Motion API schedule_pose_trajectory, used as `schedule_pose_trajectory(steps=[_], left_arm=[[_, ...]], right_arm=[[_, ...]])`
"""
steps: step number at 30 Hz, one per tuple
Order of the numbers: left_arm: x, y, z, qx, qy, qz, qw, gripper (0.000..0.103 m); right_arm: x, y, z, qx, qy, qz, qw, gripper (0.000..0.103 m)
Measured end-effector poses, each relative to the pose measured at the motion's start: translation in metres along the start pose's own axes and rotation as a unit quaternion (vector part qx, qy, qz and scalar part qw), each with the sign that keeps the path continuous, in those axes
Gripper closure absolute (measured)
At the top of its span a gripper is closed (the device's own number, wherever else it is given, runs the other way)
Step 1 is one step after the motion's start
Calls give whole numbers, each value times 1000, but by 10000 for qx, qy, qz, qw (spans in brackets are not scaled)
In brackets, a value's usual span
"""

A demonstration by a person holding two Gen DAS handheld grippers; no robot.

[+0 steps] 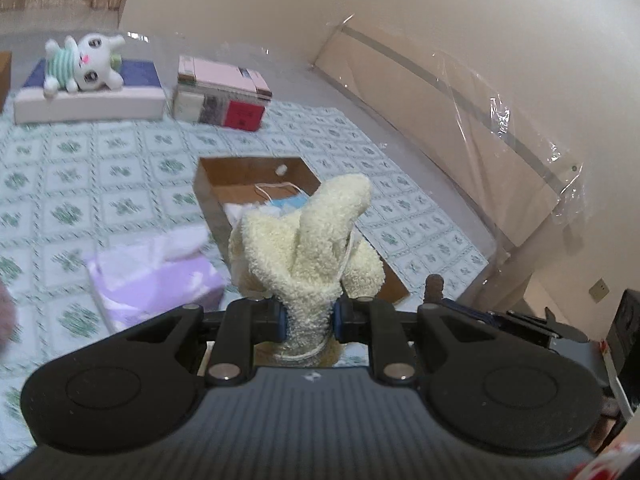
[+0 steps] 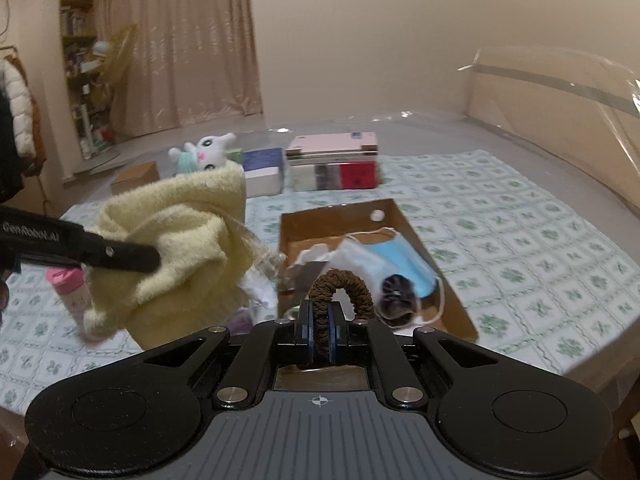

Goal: Organize soft objects
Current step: 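Lift and carry the yellow towel and brown hair tie in both tools over the tray, then open both tools over the tray, dropping the yellow towel and brown hair tie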

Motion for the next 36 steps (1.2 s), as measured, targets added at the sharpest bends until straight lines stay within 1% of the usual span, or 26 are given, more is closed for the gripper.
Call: schedule_pose_trajectory(steps=[4, 7, 12, 18, 24, 28, 32, 36], left_arm=[[-10, -18, -3, 60, 48, 29, 10000, 85], [-14, -32, 1, 82, 49, 78, 9999, 85], [-19, -54, 11, 61, -6, 273, 9996, 85], [-22, -81, 26, 11, -110, 495, 9987, 85], [-16, -113, 43, 53, -101, 559, 9984, 85], [-9, -137, 60, 89, -93, 575, 9983, 85], [2, -161, 85, 33, 45, 573, 9983, 85], [13, -185, 112, -234, 196, 361, 9989, 85]], right_arm=[[-8, -1, -3, 26, -67, -30, 10000, 96], [-15, -8, -5, 77, -100, -23, 9999, 96], [-26, -21, -4, 134, -144, -21, 9998, 96], [-41, -45, 5, 211, -63, -35, 9998, 96], [-52, -80, 21, 262, 57, 0, 9996, 96], [-60, -107, 34, 317, 91, 54, 9994, 96], [-69, -137, 48, 357, 93, 57, 9993, 96], [-79, -164, 62, 369, 50, -1, 9993, 96]])
Point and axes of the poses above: each gripper's, at about its wrist camera, not at the fingertips, and y roughly against the way its jaws point, x to its left, z to its top, the point moved 1 cm from there along -y, roughly the way its jaws point
